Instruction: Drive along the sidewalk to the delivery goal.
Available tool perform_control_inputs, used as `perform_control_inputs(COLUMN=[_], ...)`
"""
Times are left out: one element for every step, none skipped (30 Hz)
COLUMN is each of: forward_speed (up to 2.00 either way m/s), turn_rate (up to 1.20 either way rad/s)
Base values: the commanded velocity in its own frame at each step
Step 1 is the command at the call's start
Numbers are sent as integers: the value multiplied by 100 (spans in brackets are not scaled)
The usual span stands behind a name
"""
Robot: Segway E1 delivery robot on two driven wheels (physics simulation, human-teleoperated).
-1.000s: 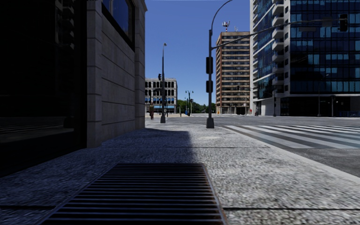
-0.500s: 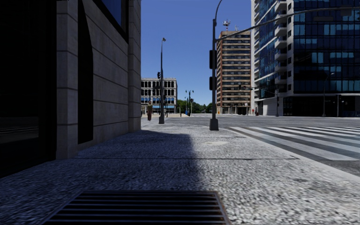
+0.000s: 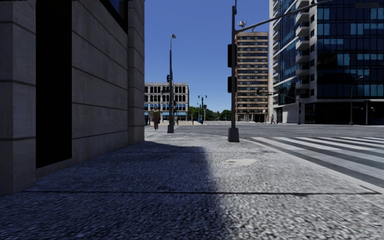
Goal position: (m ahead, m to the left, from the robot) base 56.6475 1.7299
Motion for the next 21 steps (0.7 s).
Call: perform_control_inputs(forward_speed=[200, 200, 200, 200, 200, 200, 200, 200, 200, 200, 200, 200, 200, 200, 200, 200, 200, 200, 200, 200, 200], turn_rate=[0, 0, 0, 0, 0, 0, 0, 0, 0, 0, 0, 0, 0, 0, 0, 0, 0, 0, 0, 0, 0])
